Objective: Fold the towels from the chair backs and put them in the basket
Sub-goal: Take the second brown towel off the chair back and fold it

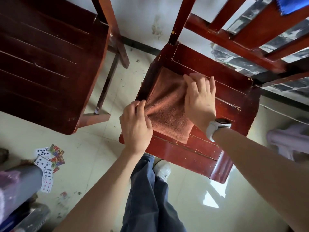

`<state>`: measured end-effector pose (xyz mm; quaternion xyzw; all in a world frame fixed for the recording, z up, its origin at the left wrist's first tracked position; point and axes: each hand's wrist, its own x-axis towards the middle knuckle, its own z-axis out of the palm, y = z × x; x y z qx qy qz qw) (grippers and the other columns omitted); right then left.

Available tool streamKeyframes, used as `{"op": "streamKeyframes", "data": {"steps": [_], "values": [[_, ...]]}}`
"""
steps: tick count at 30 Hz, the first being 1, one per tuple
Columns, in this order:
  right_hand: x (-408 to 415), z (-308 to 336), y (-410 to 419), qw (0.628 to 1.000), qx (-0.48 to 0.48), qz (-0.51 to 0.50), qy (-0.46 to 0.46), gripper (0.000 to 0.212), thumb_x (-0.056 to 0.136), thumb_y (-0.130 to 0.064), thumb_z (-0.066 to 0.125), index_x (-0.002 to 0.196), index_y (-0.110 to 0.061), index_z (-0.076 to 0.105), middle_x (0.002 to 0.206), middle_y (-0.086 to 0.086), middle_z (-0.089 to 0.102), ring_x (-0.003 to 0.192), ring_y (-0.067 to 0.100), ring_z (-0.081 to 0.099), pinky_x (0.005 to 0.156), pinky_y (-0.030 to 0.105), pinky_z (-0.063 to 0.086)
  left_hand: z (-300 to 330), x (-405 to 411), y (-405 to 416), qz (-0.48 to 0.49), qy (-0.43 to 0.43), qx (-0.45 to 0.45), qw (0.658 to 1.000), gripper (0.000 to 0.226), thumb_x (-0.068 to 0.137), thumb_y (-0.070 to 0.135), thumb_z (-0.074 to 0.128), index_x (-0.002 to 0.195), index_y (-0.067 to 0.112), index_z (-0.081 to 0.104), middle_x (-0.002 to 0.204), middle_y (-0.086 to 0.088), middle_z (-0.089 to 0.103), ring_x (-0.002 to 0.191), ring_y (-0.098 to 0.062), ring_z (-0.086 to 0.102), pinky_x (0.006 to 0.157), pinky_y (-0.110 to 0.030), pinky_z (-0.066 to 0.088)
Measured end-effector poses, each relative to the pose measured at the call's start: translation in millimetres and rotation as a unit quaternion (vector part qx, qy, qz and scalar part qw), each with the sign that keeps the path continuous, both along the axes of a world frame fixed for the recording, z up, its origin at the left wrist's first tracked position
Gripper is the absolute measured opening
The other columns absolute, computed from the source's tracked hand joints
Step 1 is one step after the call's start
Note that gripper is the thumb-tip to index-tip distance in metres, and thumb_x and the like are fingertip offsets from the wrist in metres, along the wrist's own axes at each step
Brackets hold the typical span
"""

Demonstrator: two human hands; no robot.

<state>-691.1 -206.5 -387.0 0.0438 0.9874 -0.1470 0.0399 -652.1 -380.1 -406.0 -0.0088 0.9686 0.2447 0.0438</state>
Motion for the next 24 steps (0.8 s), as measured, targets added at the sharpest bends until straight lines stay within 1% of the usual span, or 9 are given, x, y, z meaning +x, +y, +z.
{"op": "streamKeyframes", "data": {"steps": [3, 6, 8, 12, 17, 19, 21, 22, 24], "values": [[27.4, -11.7, -3.6, 0.992, 0.075, 0.103, 0.003, 0.046, 0.081, -0.001, 0.053, 0.126, 0.001, 0.05, 0.131, 0.021, 0.052, 0.128, 0.037, 0.044, 0.11, 0.057, 0.019, -8.7, -9.8, 12.4, -0.207, 0.008, -0.035, 0.978, 0.041, 0.087, 0.006, 0.051, 0.128, 0.003, 0.05, 0.137, -0.017, 0.048, 0.132, -0.032, 0.039, 0.106, -0.046, 0.037], [50.2, -26.9, -10.1, 0.982, 0.127, 0.11, -0.089, 0.052, 0.091, -0.028, 0.042, 0.139, -0.006, 0.035, 0.147, 0.021, 0.033, 0.137, 0.035, 0.028, 0.113, 0.053, 0.016, -25.7, -13.3, 12.3, -0.288, -0.079, -0.074, 0.951, 0.056, 0.095, 0.03, 0.037, 0.143, 0.005, 0.024, 0.153, -0.013, 0.02, 0.143, -0.029, 0.012, 0.115, -0.048, 0.018], [60.7, -38.1, -2.6, 0.972, 0.147, 0.135, -0.122, 0.059, 0.092, -0.043, 0.033, 0.145, -0.017, 0.023, 0.152, 0.02, 0.02, 0.141, 0.034, 0.018, 0.114, 0.05, 0.009, -36.7, -11.6, 1.9, -0.308, -0.089, -0.102, 0.942, 0.066, 0.092, 0.046, 0.028, 0.146, 0.009, 0.014, 0.155, -0.008, 0.008, 0.143, -0.025, 0.001, 0.115, -0.046, 0.011], [65.5, -46.7, 23.8, 0.954, 0.192, 0.199, -0.118, 0.064, 0.089, -0.054, 0.028, 0.146, -0.028, 0.014, 0.153, 0.017, 0.017, 0.142, 0.03, 0.017, 0.115, 0.05, 0.013, -42.5, -13.3, -8.2, -0.329, -0.075, -0.142, 0.93, 0.081, 0.084, 0.064, 0.028, 0.146, 0.013, 0.013, 0.153, -0.003, 0.002, 0.142, -0.025, 0.001, 0.114, -0.049, 0.015], [89.9, -34.1, 34.8, 0.948, 0.202, 0.225, -0.103, 0.063, 0.087, -0.055, 0.031, 0.144, -0.029, 0.022, 0.152, 0.016, 0.021, 0.141, 0.033, 0.021, 0.112, 0.055, 0.018, -37.3, -15.1, -4.1, -0.32, -0.113, -0.149, 0.929, 0.09, 0.08, 0.071, 0.028, 0.147, 0.016, 0.002, 0.153, -0.001, -0.006, 0.142, -0.022, -0.007, 0.113, -0.053, 0.014], [110.4, -33.4, 37.7, 0.93, 0.213, 0.283, -0.097, 0.061, 0.088, -0.055, 0.027, 0.143, -0.031, 0.019, 0.152, 0.012, 0.021, 0.14, 0.031, 0.022, 0.11, 0.056, 0.018, -35.9, -16.4, -4.2, -0.322, -0.123, -0.15, 0.927, 0.091, 0.08, 0.072, 0.029, 0.145, 0.018, -0.004, 0.153, -0.001, -0.009, 0.141, -0.021, -0.01, 0.113, -0.054, 0.012], [128.0, -34.9, 39.2, 0.917, 0.215, 0.313, -0.118, 0.061, 0.089, -0.057, 0.025, 0.142, -0.032, 0.008, 0.151, 0.009, 0.01, 0.141, 0.028, 0.012, 0.11, 0.056, 0.014, -35.2, -16.9, -2.5, -0.325, -0.132, -0.174, 0.92, 0.091, 0.079, 0.073, 0.024, 0.143, 0.019, -0.011, 0.152, 0.0, -0.013, 0.141, -0.02, -0.015, 0.114, -0.054, 0.01], [132.9, -34.8, 39.2, 0.917, 0.213, 0.311, -0.134, 0.061, 0.09, -0.057, 0.024, 0.142, -0.033, 0.005, 0.151, 0.009, 0.006, 0.14, 0.027, 0.008, 0.11, 0.057, 0.012, -34.2, -16.6, -0.8, -0.324, -0.139, -0.185, 0.917, 0.091, 0.078, 0.074, 0.022, 0.143, 0.019, -0.012, 0.152, 0.0, -0.015, 0.141, -0.019, -0.016, 0.114, -0.053, 0.009], [133.0, -30.4, 37.6, 0.925, 0.203, 0.286, -0.147, 0.058, 0.09, -0.054, 0.024, 0.143, -0.033, 0.01, 0.152, 0.009, 0.011, 0.141, 0.027, 0.015, 0.109, 0.058, 0.018, -30.4, -17.8, 4.1, -0.32, -0.15, -0.186, 0.917, 0.091, 0.079, 0.07, 0.027, 0.146, 0.017, -0.005, 0.154, -0.001, -0.013, 0.142, -0.021, -0.014, 0.114, -0.054, 0.008]]}}
